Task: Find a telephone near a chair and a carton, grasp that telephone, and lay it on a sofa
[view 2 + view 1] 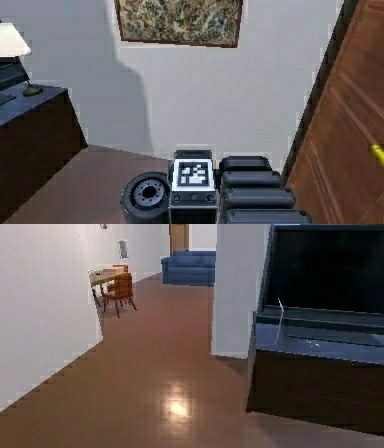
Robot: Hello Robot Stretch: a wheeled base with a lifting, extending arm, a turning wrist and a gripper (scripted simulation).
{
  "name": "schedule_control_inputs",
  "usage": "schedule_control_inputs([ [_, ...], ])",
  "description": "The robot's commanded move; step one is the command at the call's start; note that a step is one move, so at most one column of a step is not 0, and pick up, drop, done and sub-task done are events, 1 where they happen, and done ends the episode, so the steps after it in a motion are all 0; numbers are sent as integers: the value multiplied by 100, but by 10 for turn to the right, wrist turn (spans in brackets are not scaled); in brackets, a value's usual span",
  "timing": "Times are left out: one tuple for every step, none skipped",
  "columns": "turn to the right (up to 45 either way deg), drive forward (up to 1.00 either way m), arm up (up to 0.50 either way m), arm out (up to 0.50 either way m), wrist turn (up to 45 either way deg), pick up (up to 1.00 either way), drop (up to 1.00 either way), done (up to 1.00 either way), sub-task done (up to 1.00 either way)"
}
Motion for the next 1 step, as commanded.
schedule_control_inputs([
  [-30,0,0,0,0,0,0,0,0],
])
